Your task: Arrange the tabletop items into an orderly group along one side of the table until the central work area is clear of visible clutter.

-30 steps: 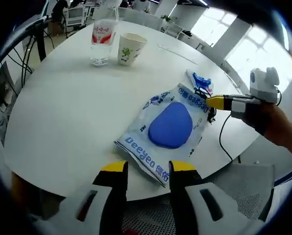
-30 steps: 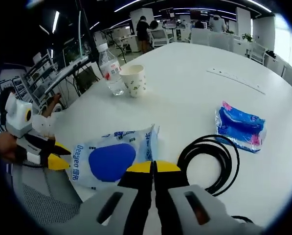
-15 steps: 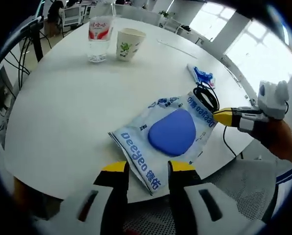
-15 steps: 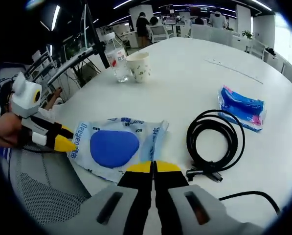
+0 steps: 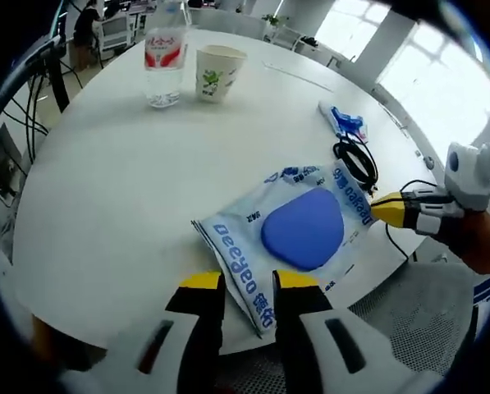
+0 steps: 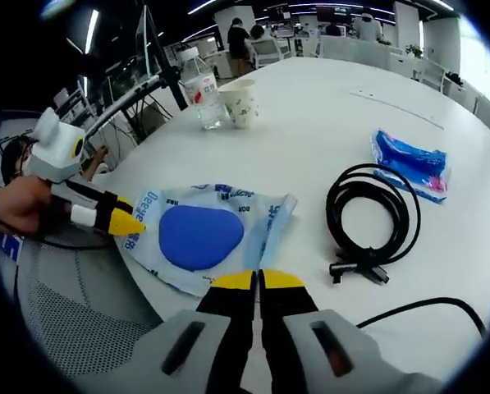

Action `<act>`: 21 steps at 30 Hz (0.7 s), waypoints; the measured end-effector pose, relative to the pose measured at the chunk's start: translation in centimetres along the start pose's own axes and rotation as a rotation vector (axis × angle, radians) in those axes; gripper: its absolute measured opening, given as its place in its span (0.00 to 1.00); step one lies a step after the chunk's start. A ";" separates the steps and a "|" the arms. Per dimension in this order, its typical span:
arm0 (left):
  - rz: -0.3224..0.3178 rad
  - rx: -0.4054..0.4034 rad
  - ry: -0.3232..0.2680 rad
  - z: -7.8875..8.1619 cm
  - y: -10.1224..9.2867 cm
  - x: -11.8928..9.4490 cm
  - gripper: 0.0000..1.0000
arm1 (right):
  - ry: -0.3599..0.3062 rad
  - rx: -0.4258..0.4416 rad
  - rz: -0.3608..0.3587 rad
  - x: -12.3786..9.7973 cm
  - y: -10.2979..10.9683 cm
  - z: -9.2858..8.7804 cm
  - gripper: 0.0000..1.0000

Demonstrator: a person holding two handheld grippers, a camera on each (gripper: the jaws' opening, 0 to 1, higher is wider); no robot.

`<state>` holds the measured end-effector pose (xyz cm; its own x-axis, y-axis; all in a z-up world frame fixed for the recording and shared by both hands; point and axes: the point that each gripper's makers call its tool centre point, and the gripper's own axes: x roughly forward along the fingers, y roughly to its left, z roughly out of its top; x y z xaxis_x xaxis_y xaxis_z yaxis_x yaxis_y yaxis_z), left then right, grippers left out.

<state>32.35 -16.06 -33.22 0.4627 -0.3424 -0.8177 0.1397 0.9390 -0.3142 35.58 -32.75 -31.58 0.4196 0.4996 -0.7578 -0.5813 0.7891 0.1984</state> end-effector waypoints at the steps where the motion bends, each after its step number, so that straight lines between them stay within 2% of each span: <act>1: 0.002 0.003 -0.001 0.1 0.2 0.2 0.20 | 0.002 0.006 0.007 0.0 0.2 -0.1 0.00; 9: 0.010 0.016 -0.010 1.1 0.9 0.3 0.20 | 0.016 0.000 0.020 -0.1 1.0 -0.7 0.00; 11: 0.011 0.015 -0.009 1.2 1.2 0.2 0.20 | 0.016 0.022 0.037 -0.1 1.0 -0.8 0.00; 16: 0.010 0.016 0.007 0.8 1.7 -0.5 0.23 | 0.022 0.058 0.024 -0.2 0.1 -1.1 0.02; 21: 0.010 -0.001 0.013 0.0 1.7 -1.2 0.24 | 0.031 0.067 0.032 -0.2 0.3 -1.5 0.06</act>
<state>32.07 -14.08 -32.80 0.4527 -0.3337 -0.8269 0.1349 0.9423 -0.3065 34.25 -33.14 -32.32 0.3789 0.5148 -0.7690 -0.5460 0.7953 0.2634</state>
